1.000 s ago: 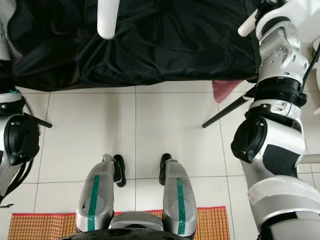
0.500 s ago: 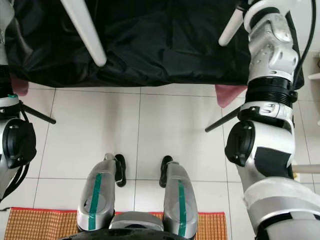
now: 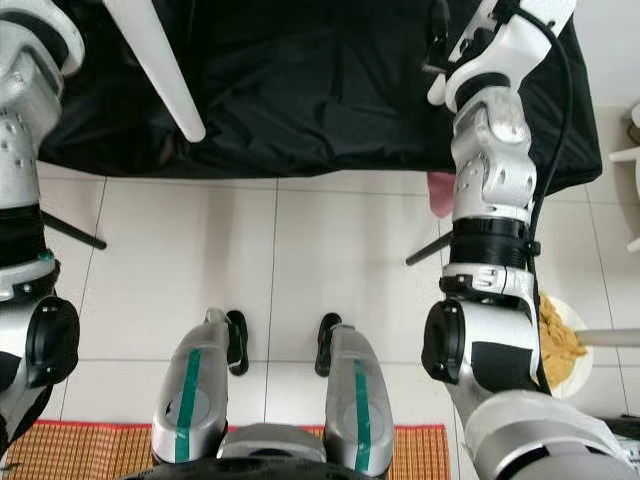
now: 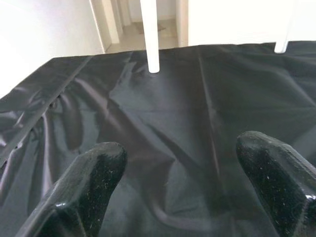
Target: Building children table
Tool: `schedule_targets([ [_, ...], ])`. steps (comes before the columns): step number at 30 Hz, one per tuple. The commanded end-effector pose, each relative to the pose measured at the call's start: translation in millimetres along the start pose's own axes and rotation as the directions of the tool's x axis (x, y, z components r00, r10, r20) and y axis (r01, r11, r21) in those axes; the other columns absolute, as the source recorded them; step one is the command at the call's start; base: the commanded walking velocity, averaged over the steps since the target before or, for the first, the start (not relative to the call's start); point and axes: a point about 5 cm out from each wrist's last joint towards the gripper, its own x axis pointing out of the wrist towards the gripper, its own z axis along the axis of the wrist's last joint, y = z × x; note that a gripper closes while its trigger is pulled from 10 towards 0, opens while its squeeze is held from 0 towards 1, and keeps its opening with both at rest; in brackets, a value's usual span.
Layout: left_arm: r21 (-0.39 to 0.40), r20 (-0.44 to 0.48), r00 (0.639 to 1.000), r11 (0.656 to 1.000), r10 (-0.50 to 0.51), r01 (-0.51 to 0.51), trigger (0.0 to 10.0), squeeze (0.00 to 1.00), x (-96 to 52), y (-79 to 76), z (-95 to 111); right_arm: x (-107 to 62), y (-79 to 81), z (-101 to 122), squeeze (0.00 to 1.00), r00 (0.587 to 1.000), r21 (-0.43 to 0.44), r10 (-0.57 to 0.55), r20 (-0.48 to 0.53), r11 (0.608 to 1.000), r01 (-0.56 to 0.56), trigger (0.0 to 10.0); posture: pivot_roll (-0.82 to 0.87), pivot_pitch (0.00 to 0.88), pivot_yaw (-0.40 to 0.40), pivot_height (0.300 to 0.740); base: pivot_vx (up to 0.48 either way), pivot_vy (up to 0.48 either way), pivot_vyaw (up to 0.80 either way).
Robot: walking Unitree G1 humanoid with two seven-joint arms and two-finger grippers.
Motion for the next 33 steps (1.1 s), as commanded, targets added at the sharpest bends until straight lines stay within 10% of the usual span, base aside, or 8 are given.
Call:
schedule_targets([
  [1,0.022,-0.021,0.998,0.998,-0.051,0.052,10.0,0.00,-3.9,-3.1,-2.4,1.2,1.2,0.7,0.00,1.000,0.003,0.011,-0.005,1.000,-0.011,10.0,0.13,0.160,-0.050,0.740,0.000,0.000,0.00],
  [12,0.065,-0.072,0.995,0.995,-0.070,0.075,10.0,0.00,-14.3,4.5,-6.0,0.7,0.2,5.8,0.00,1.000,0.004,-0.003,0.012,1.000,0.002,10.0,0.14,0.153,-0.053,0.740,0.000,0.000,0.00],
  [13,0.075,-0.079,0.994,0.994,-0.079,0.085,10.0,0.00,-16.0,4.6,-6.6,0.6,-2.0,5.0,0.00,1.000,0.015,-0.017,0.012,1.000,0.017,0.0,0.14,0.151,-0.054,0.740,0.000,0.000,0.00],
  [28,0.078,-0.147,0.960,0.965,-0.237,0.250,10.0,0.00,-37.7,-3.6,-15.3,0.2,-16.3,9.1,0.00,0.993,0.011,-0.106,0.059,0.994,0.106,0.0,0.16,0.139,-0.061,0.740,0.000,0.000,0.00],
  [29,0.077,-0.154,0.960,0.966,-0.234,0.248,10.0,0.00,-39.3,-2.4,-16.1,-0.7,-18.4,10.2,0.00,0.987,0.035,-0.142,0.074,0.990,0.140,4.3,0.16,0.141,-0.059,0.740,0.000,0.000,0.00],
  [30,0.077,-0.154,0.960,0.966,-0.234,0.248,10.0,0.00,-39.3,-2.4,-16.1,-0.7,-18.4,10.2,0.00,0.987,0.035,-0.142,0.074,0.990,0.140,4.3,0.16,0.141,-0.059,0.740,0.000,0.000,0.00],
  [31,0.080,-0.160,0.960,0.966,-0.231,0.246,10.0,0.00,-40.8,-0.9,-17.2,-2.7,-19.8,11.5,0.00,0.976,0.073,-0.191,0.103,0.980,0.184,10.0,0.16,0.143,-0.057,0.740,0.000,0.000,0.00],
  [33,0.087,-0.168,0.960,0.966,-0.225,0.242,10.0,0.00,-42.0,0.7,-18.0,-4.9,-20.7,12.0,0.00,0.965,0.097,-0.232,0.120,0.970,0.222,10.0,0.17,0.142,-0.055,0.740,0.000,0.000,0.00],
])
